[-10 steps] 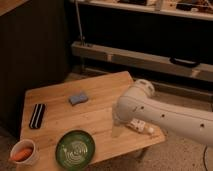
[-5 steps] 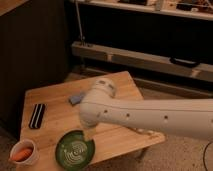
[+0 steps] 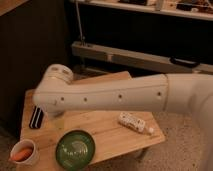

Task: Move the arm in a circular motion

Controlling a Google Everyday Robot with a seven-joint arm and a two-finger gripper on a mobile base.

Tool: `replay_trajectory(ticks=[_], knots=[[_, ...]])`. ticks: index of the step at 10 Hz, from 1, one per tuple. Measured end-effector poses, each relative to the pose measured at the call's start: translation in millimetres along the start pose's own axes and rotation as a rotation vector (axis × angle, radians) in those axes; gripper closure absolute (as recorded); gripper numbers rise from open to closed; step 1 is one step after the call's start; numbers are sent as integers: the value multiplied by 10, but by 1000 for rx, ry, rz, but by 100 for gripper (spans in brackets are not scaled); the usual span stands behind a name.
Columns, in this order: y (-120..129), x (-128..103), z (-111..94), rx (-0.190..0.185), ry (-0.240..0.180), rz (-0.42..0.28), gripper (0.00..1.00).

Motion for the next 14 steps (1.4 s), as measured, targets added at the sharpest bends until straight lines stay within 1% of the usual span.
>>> replay_trajectory(ticks=[1, 2, 3, 4, 5, 6, 7, 9, 10, 12, 13, 14], knots=[[-285, -50, -27, 11, 15, -13, 20], [-566, -18, -33, 13, 35, 1, 20], [-787, 78, -15, 12, 52, 23, 20], [-959, 229, 22, 8, 64, 51, 20], [-1080, 395, 71, 1, 75, 80, 20], [-1206, 663, 142, -12, 85, 133, 20], [-1246, 851, 188, -22, 93, 170, 20], [-1219, 1353, 321, -58, 106, 275, 20], [-1095, 1747, 445, -92, 116, 364, 20], [-782, 2294, 638, -148, 127, 505, 20], [-507, 2640, 780, -187, 131, 604, 20], [-256, 2910, 905, -220, 133, 688, 20]])
